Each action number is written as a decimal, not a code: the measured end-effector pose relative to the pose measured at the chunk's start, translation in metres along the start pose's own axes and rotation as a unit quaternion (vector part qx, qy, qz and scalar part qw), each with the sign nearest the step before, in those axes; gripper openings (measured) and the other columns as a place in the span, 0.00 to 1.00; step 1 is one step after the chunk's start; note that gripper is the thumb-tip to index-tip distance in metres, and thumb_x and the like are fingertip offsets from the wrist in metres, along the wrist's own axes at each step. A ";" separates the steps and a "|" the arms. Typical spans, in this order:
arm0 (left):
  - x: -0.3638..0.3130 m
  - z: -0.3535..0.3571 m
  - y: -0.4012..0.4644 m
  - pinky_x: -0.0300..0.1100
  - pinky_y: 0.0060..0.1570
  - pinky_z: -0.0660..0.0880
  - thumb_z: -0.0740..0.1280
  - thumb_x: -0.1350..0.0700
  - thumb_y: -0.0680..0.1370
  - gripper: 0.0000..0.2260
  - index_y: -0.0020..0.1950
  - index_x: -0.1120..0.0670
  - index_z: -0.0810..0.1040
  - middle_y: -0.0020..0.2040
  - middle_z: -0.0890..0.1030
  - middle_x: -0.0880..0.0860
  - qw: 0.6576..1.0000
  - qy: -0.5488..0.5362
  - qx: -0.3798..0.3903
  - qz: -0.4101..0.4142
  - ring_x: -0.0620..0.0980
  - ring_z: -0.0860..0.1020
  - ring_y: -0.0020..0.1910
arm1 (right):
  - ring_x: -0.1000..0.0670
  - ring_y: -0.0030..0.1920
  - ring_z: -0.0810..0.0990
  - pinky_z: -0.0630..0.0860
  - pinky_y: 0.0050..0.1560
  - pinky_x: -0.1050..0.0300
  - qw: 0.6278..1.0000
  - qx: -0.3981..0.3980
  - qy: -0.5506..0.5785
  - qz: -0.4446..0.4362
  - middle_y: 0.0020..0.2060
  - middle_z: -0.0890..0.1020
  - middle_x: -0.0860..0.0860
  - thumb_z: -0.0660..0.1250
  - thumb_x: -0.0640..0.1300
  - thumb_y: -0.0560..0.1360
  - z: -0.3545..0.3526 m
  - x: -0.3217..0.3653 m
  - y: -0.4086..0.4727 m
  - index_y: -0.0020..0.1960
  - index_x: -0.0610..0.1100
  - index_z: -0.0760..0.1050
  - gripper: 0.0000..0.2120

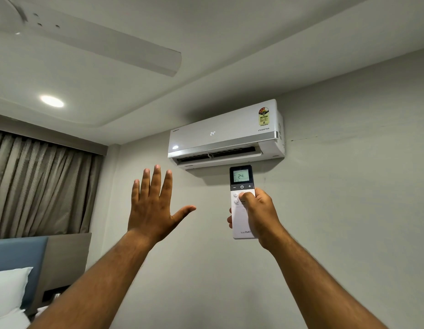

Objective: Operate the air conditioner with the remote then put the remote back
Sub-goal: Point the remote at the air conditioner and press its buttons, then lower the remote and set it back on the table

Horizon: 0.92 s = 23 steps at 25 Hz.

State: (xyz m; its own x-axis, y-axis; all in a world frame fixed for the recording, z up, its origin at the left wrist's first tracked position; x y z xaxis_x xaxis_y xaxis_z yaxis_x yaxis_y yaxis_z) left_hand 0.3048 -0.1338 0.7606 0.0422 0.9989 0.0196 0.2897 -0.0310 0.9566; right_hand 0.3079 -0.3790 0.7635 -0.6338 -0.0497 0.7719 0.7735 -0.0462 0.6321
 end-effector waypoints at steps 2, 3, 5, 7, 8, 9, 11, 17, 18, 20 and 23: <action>0.000 0.001 0.000 0.59 0.74 0.45 0.41 0.23 0.68 0.47 0.77 0.53 0.42 0.78 0.43 0.57 1.000 0.001 0.001 0.000 0.60 0.43 0.77 | 0.45 0.28 0.84 0.79 0.28 0.55 1.000 0.002 -0.002 0.003 0.40 0.82 0.39 0.60 0.43 0.78 0.001 -0.001 -0.001 0.51 0.44 0.72 0.05; 0.001 0.001 0.000 0.59 0.74 0.45 0.41 0.23 0.68 0.47 0.77 0.53 0.42 0.78 0.43 0.57 1.000 0.001 0.001 0.000 0.60 0.42 0.77 | 0.45 0.28 0.84 0.80 0.28 0.55 1.000 0.003 -0.003 0.004 0.40 0.82 0.39 0.60 0.43 0.78 0.002 -0.002 -0.001 0.51 0.44 0.72 0.05; 0.002 0.002 0.000 0.59 0.74 0.44 0.41 0.23 0.68 0.47 0.77 0.53 0.42 0.78 0.43 0.57 1.000 -0.001 0.002 -0.001 0.60 0.42 0.77 | 0.45 0.28 0.84 0.80 0.28 0.54 1.000 0.005 -0.004 0.008 0.40 0.82 0.39 0.60 0.44 0.78 0.004 -0.003 -0.002 0.51 0.44 0.72 0.05; 0.004 0.003 -0.001 0.59 0.74 0.44 0.41 0.23 0.68 0.47 0.77 0.53 0.42 0.78 0.43 0.57 1.000 -0.003 0.002 -0.003 0.59 0.42 0.77 | 0.44 0.29 0.84 0.80 0.29 0.53 1.000 0.007 0.002 0.014 0.40 0.82 0.39 0.60 0.45 0.78 0.006 -0.004 -0.003 0.50 0.44 0.71 0.05; 0.005 0.003 -0.002 0.58 0.74 0.44 0.41 0.23 0.68 0.47 0.77 0.53 0.41 0.78 0.43 0.57 1.000 -0.002 0.001 -0.005 0.59 0.42 0.77 | 0.44 0.29 0.84 0.80 0.29 0.53 1.000 0.007 0.006 0.018 0.40 0.81 0.39 0.60 0.46 0.79 0.007 -0.005 -0.004 0.49 0.44 0.71 0.06; 0.006 0.004 -0.003 0.58 0.74 0.44 0.41 0.23 0.68 0.47 0.77 0.53 0.41 0.78 0.42 0.57 1.000 -0.004 0.002 -0.006 0.59 0.42 0.77 | 0.44 0.29 0.84 0.80 0.29 0.53 1.000 0.006 0.007 0.023 0.40 0.81 0.40 0.60 0.48 0.79 0.009 -0.006 -0.005 0.49 0.44 0.71 0.08; 0.009 0.005 -0.005 0.57 0.74 0.43 0.42 0.24 0.68 0.46 0.77 0.53 0.40 0.78 0.42 0.57 1.000 -0.012 0.001 -0.009 0.59 0.41 0.77 | 0.45 0.29 0.84 0.80 0.28 0.54 0.999 0.007 -0.001 0.036 0.39 0.81 0.42 0.60 0.52 0.80 0.016 -0.009 -0.008 0.49 0.44 0.70 0.11; 0.028 0.001 -0.025 0.56 0.74 0.52 0.49 0.30 0.75 0.37 0.76 0.54 0.57 0.79 0.54 0.57 0.993 -0.091 0.039 -0.071 0.58 0.51 0.78 | 0.49 0.34 0.77 0.73 0.31 0.61 0.996 0.018 -0.025 0.078 0.38 0.78 0.48 0.57 0.54 0.81 0.063 -0.034 -0.025 0.44 0.49 0.69 0.12; 0.031 -0.001 -0.032 0.56 0.73 0.56 0.52 0.33 0.76 0.33 0.74 0.54 0.63 0.78 0.59 0.57 0.990 -0.104 0.046 -0.081 0.58 0.55 0.77 | 0.50 0.35 0.77 0.72 0.32 0.61 0.995 0.032 -0.020 0.088 0.39 0.79 0.49 0.57 0.54 0.81 0.077 -0.042 -0.031 0.45 0.50 0.70 0.11; 0.039 -0.006 -0.053 0.54 0.69 0.64 0.57 0.40 0.78 0.25 0.68 0.54 0.73 0.72 0.70 0.57 0.982 -0.146 0.065 -0.098 0.56 0.65 0.72 | 0.50 0.37 0.77 0.72 0.34 0.60 0.991 0.066 -0.013 0.114 0.41 0.79 0.50 0.55 0.56 0.81 0.108 -0.059 -0.045 0.48 0.52 0.70 0.10; 0.061 -0.015 -0.098 0.43 0.52 0.73 0.61 0.48 0.79 0.14 0.59 0.53 0.80 0.58 0.82 0.53 0.947 -0.254 0.114 -0.162 0.50 0.78 0.55 | 0.50 0.40 0.78 0.72 0.35 0.59 0.979 0.130 0.008 0.159 0.45 0.79 0.50 0.55 0.56 0.81 0.160 -0.091 -0.074 0.56 0.52 0.71 0.11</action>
State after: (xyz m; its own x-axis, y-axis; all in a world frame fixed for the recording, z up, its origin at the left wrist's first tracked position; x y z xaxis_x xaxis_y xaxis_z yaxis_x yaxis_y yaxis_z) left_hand 0.2643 -0.0694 0.6722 0.3528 0.8137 -0.4620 0.5618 0.2106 0.8000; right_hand 0.3092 -0.2114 0.6577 -0.3591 -0.0353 0.9326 0.9054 0.2294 0.3573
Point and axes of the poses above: each hand's wrist, its own y-axis towards the middle knuckle, its own z-axis out of the palm, x = y × z, the point moved 3 cm from there along y, towards the middle knuckle
